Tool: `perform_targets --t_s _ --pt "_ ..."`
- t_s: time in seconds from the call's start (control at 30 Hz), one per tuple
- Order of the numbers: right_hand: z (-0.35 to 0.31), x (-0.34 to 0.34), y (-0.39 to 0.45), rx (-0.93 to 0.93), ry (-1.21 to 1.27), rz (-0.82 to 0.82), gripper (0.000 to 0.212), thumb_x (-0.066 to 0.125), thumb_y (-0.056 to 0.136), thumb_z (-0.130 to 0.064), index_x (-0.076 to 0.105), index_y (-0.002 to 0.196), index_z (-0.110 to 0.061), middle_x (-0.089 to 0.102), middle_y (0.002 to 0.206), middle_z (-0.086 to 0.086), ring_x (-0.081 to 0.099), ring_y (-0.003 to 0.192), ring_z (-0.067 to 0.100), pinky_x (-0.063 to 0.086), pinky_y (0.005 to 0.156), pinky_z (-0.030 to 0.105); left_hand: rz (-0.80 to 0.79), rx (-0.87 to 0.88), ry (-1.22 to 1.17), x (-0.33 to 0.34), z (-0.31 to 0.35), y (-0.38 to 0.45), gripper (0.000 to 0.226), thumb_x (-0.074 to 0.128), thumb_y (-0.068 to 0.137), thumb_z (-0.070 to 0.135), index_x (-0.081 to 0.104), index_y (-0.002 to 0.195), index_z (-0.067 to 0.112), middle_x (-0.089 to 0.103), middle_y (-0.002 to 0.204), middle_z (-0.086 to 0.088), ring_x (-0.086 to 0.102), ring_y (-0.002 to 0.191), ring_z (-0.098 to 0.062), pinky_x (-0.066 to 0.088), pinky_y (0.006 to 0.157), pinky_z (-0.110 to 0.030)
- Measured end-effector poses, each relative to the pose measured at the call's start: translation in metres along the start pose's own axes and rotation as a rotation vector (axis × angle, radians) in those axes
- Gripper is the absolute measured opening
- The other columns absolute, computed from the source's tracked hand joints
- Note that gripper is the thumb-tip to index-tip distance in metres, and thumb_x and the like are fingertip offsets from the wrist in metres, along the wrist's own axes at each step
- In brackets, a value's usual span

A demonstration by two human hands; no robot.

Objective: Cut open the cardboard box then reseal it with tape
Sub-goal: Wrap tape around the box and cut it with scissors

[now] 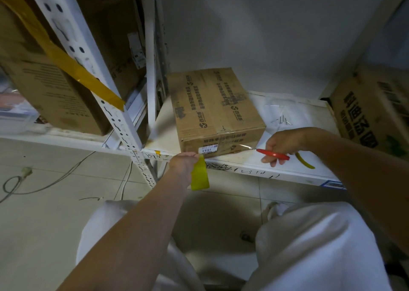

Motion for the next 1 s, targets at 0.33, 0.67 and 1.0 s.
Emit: perform_targets --t_s 0.33,0.67,1.0 --pt "-0.069 0.019 0.028 -0.138 -0.079 -0.133 0.057 0.061 0.059 -0.069 0.054 0.101 -0.032 0.056 0.099 -0.003 0.048 0.087 0.012 0.043 0.087 0.033 -0.147 -0.057 0.059 -0.017 0.007 -0.006 0.016 0.072 0.083 0.006 0.066 0.097 0.011 0.065 0.104 -0.012 0.062 0.092 -0.030 0.052 0.086 -0.044" --pt "-0.085 0.020 0.049 -0.218 -0.008 -0.077 0.031 0.066 0.080 -0.051 0.060 0.097 -0.025 0.060 0.092 -0.002 0.050 0.081 0.013 0.038 0.074 0.029 -0.201 -0.036 0.087 -0.021 0.006 0.005 0.010 0.071 0.082 0.004 0.068 0.084 0.013 0.067 0.103 -0.015 0.063 0.101 -0.032 0.051 0.094 -0.046" --pt "-0.091 0.023 0.047 -0.325 0.048 -0.014 0.041 0.072 0.069 -0.050 0.063 0.086 -0.014 0.057 0.071 -0.001 0.052 0.061 0.010 0.043 0.057 0.021 -0.181 -0.012 0.153 -0.021 0.007 0.006 0.011 0.074 0.080 0.005 0.070 0.079 0.015 0.070 0.097 -0.010 0.063 0.109 -0.034 0.048 0.101 -0.049"
Point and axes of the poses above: each hand's wrist, its own y-axis towards the middle knuckle, its own x-axis out of the palm, z = x × y, the point moved 1 cm from there along y, towards the middle knuckle
